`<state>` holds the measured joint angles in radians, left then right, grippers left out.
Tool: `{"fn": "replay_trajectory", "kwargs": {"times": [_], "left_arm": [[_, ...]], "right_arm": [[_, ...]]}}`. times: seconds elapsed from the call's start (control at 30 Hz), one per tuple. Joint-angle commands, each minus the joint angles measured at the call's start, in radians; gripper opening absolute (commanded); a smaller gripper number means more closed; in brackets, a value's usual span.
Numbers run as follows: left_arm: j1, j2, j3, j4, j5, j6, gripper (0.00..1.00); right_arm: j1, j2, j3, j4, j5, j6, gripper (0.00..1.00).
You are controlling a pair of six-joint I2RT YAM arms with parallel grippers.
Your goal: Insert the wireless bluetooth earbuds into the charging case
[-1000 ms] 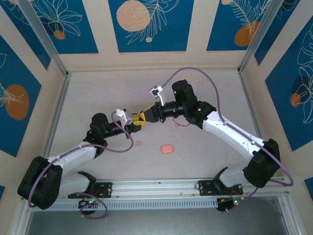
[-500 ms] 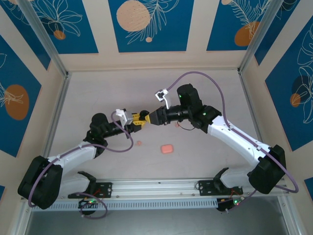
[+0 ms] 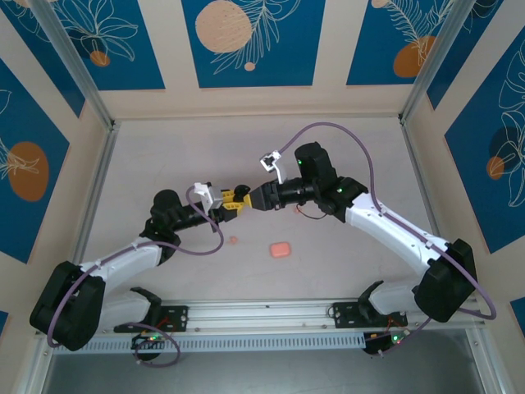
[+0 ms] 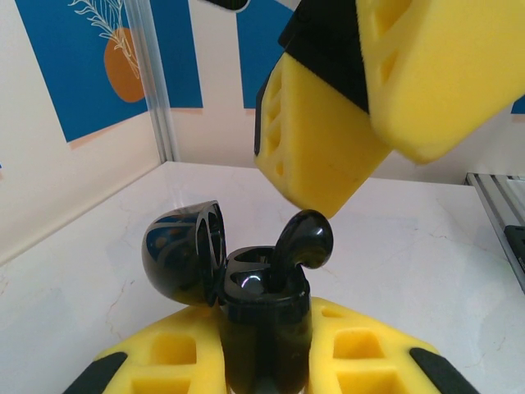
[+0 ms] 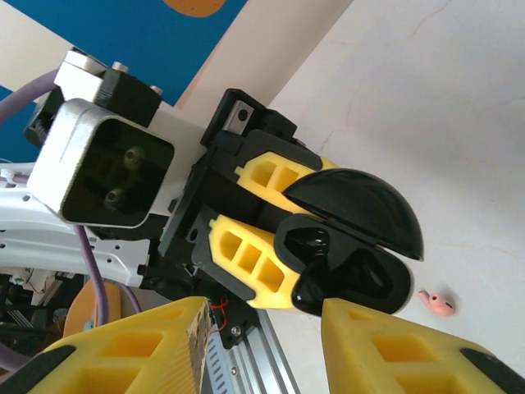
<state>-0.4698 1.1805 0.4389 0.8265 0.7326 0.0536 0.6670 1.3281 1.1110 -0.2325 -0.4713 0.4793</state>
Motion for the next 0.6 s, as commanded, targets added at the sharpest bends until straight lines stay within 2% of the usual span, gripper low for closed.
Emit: {"fn": "replay_trajectory", "kwargs": {"times": [0.0,0.23,0.57], "left_arm": [[-0.013,0.001,0.020,0.034,0.032,-0.012,0.03],[-0.013,0.002,0.023,0.034,0.031,-0.012,0.03],[-0.014,0.006,0.023,0.033,0.031,-0.012,0.03]], "right_arm": [[-0.004,0.011,-0.011,-0.009,-0.010,0.007,0.40],[-0.004,0.021,-0.009,0.009,-0.030,0.010,0.35],[-0.015,-0.021,-0.023,0.043,-0.044,0.008,0.37]]}}
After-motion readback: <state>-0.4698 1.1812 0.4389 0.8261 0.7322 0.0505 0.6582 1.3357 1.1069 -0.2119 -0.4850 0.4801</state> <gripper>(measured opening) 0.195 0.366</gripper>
